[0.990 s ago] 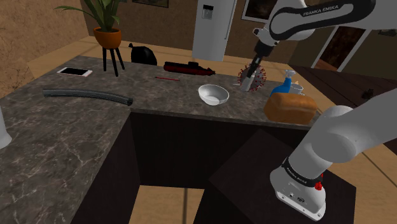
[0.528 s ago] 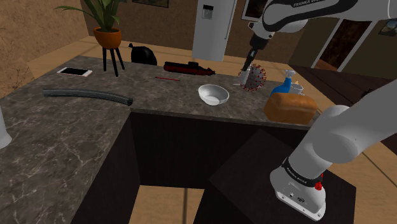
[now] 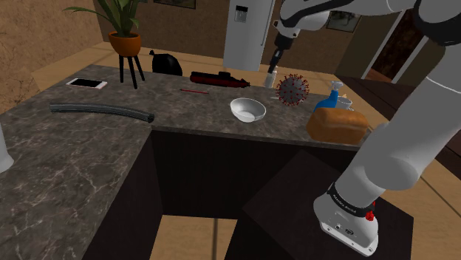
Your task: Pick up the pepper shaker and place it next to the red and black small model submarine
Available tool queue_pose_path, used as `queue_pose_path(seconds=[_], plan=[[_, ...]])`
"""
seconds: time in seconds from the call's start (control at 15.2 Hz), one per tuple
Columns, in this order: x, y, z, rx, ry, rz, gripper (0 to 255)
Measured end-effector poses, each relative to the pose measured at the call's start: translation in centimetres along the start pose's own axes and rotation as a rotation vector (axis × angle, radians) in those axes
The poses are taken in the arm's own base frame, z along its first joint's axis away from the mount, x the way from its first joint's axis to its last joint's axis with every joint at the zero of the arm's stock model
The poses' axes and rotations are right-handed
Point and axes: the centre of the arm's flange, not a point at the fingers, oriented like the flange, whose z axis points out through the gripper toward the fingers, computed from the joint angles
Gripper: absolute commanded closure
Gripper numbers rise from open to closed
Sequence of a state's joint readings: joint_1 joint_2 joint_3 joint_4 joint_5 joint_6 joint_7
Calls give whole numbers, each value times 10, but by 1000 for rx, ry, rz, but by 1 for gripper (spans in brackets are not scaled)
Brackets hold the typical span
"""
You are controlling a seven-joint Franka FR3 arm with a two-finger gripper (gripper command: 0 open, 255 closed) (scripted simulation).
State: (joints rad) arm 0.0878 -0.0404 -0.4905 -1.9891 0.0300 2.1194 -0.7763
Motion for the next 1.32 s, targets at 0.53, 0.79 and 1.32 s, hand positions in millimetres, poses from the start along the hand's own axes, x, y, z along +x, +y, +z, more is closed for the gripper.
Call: queue_pose_path(seconds=[0.53,0.79,1.32], plan=[[80,68,16,-1,0,0,255],[123,100,23,-3,0,1,255],[149,122,58,0,0,-1,255]])
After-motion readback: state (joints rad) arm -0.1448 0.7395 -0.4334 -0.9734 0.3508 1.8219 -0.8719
